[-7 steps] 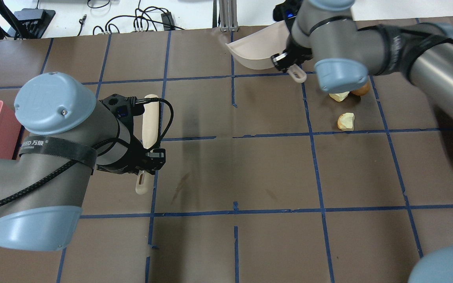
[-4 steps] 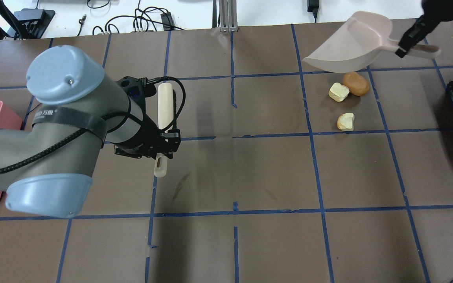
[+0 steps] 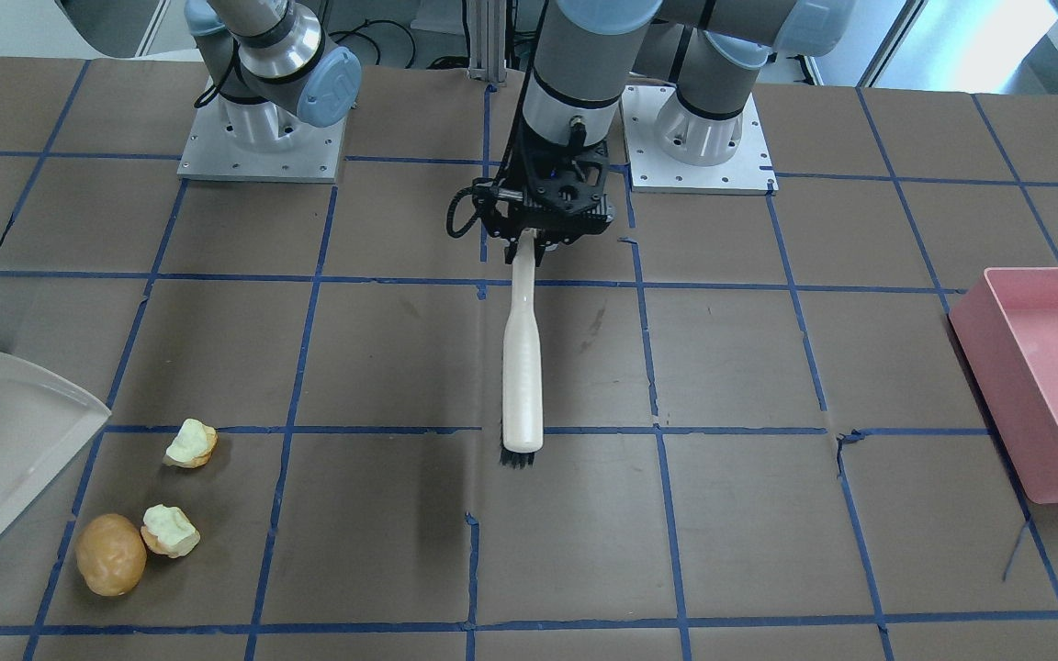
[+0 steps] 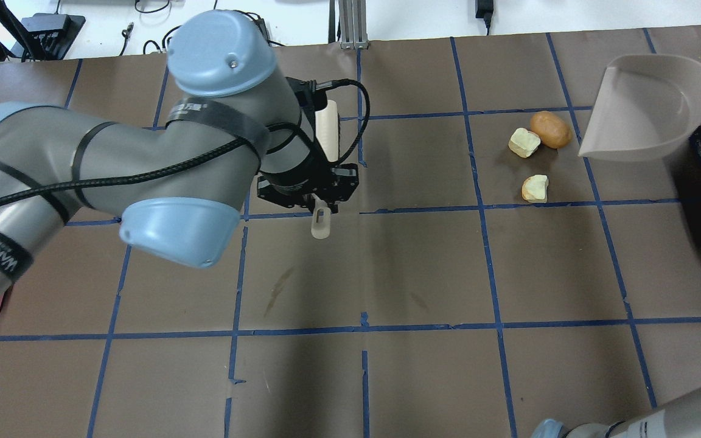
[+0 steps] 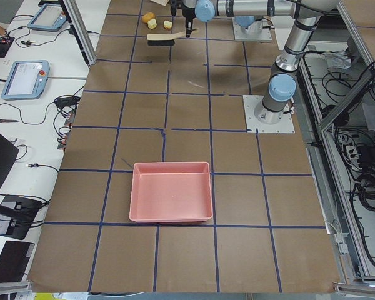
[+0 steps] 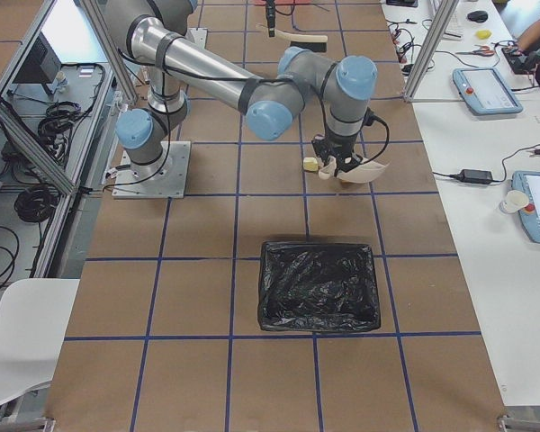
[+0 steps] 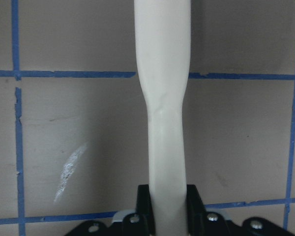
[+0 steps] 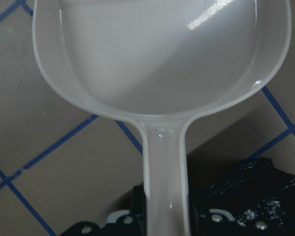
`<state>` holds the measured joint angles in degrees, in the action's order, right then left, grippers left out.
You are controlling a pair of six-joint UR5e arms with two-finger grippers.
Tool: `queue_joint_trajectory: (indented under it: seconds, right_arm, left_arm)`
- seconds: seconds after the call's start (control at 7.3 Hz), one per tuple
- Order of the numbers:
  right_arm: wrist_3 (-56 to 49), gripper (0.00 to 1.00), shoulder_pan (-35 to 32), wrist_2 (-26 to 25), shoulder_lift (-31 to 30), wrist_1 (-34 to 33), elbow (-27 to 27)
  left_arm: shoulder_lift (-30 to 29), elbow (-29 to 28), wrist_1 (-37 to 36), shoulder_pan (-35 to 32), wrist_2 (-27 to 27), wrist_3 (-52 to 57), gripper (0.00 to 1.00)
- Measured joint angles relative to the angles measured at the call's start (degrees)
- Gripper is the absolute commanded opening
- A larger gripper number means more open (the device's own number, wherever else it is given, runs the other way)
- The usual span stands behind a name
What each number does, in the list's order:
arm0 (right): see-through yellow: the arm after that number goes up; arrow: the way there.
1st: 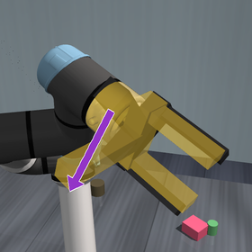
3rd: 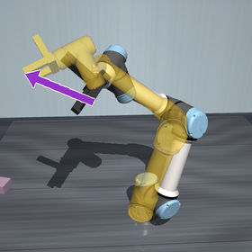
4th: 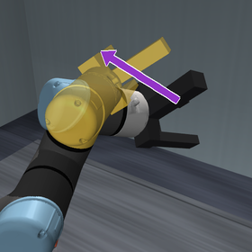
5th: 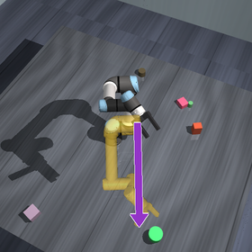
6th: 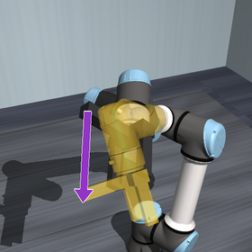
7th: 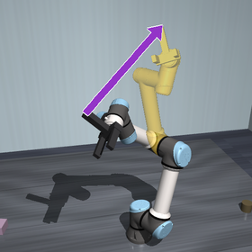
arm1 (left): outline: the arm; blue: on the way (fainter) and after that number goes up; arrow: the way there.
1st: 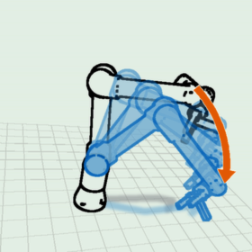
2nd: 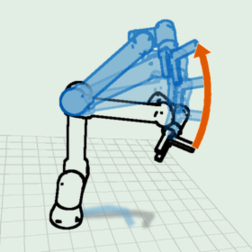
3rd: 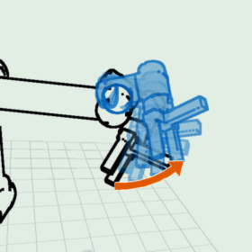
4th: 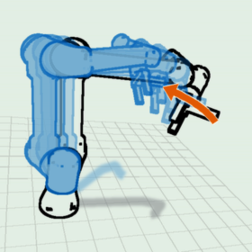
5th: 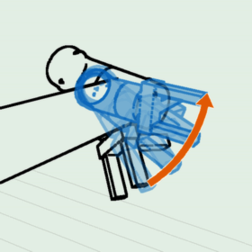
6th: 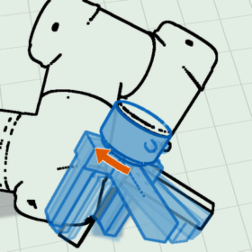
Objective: Sweep and dump trash in nearest bin
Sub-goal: 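Move the brush in the left gripper over to the bread pieces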
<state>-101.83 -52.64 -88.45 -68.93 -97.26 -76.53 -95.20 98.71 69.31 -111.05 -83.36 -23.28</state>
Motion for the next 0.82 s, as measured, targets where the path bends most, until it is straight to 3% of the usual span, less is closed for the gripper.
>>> queue_joint_trajectory:
  seconds: [0.27, 0.82]
  right_arm:
    - [-11.2, 0.00, 2.1, -2.1, 5.9, -2.7, 2.3]
    - [-21.9, 0.00, -2.2, -4.9, 11.8, -7.1, 4.2]
  left_arm:
    - [-7.3, -5.4, -5.2, -4.2, 0.1, -9.0, 0.09]
    - [-20.5, -15.2, -12.5, -11.6, -0.4, -21.1, 0.09]
